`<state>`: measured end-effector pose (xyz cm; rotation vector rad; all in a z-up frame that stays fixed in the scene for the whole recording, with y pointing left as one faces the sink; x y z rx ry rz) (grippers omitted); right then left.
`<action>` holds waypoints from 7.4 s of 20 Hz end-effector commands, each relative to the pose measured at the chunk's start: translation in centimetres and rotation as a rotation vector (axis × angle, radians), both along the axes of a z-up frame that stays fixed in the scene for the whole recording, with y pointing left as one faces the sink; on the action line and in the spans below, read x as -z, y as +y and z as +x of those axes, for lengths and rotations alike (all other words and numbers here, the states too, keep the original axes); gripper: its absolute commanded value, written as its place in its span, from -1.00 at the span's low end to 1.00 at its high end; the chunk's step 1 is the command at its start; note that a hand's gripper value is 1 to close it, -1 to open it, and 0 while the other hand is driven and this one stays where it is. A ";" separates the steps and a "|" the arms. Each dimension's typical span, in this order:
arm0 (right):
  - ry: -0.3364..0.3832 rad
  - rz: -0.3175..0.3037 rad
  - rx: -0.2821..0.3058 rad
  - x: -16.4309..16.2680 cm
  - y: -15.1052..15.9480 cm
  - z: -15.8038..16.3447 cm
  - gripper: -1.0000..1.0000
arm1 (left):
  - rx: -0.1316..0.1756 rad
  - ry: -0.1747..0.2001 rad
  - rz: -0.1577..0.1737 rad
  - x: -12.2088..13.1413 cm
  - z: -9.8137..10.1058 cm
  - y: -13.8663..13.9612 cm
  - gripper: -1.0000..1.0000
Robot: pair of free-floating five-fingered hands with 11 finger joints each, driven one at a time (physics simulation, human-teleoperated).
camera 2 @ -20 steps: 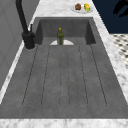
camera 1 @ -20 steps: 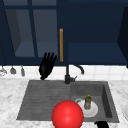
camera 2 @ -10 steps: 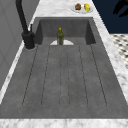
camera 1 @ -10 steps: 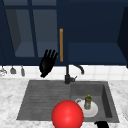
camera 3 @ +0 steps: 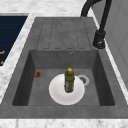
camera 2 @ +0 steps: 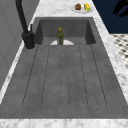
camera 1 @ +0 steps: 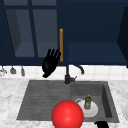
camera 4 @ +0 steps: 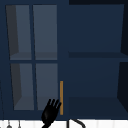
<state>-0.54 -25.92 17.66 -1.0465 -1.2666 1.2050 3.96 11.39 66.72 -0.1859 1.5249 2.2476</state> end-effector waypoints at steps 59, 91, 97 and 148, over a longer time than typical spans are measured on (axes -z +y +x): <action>0.000 0.000 0.000 0.0 0.0 0.0 0.00 | 0.003 0.032 0.218 0.6 6.8 -4.2 -1.00; 0.000 0.000 0.000 0.0 0.0 0.0 0.00 | 0.150 0.029 0.232 3.0 7.8 -3.2 -1.00; 0.000 0.000 0.000 0.0 0.0 0.0 0.00 | 0.154 0.046 0.299 3.0 7.1 -3.0 -1.00; 0.000 0.000 0.000 0.0 0.0 0.0 0.00 | 0.295 -0.141 0.331 1.4 6.7 -3.5 -1.00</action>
